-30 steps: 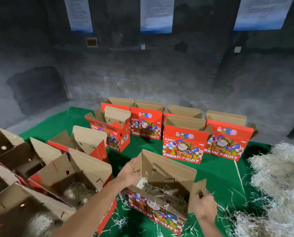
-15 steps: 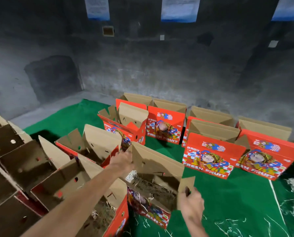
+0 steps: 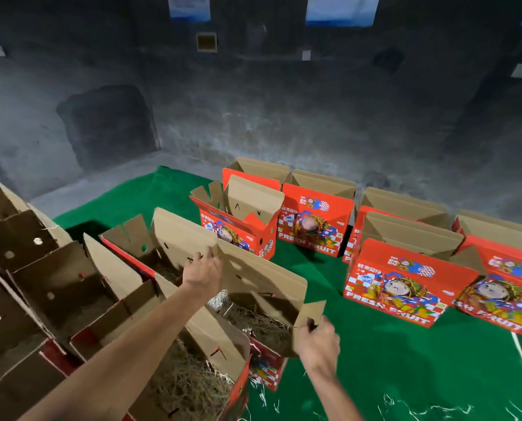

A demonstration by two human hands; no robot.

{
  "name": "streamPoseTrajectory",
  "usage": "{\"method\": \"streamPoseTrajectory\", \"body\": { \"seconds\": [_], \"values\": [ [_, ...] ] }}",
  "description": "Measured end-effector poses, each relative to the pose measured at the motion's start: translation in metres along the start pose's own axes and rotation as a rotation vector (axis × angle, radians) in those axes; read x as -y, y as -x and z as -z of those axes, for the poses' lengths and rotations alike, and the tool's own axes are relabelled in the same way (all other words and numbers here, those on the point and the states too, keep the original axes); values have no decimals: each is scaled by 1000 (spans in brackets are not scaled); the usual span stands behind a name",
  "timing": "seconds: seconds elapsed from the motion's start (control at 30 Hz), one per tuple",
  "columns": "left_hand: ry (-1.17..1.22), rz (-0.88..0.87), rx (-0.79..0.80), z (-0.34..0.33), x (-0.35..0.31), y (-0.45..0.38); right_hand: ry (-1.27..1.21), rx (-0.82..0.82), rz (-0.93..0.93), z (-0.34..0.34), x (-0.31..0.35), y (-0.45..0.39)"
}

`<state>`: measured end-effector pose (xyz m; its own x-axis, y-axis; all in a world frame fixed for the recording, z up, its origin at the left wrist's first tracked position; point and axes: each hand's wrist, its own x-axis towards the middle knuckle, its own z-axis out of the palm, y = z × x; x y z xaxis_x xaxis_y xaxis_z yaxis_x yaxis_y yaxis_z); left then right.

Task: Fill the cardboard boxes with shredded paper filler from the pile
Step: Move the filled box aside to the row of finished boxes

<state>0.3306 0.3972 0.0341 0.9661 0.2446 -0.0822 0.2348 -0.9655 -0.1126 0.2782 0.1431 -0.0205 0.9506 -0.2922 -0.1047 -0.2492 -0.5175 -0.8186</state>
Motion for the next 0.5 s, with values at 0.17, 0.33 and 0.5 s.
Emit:
{"method": "streamPoseTrajectory", "body": {
  "seconds": [0.17,0.33,0.5],
  "values": [
    [-116,36,58,-5,33,-20,-34,126,0,-40,28,5],
    [-275,93,110,-23,72,-44,-50,206,17,-82,56,7],
    [-183,129,39,-29,90,-57,-46,246,38,-119,80,3]
  ]
}}
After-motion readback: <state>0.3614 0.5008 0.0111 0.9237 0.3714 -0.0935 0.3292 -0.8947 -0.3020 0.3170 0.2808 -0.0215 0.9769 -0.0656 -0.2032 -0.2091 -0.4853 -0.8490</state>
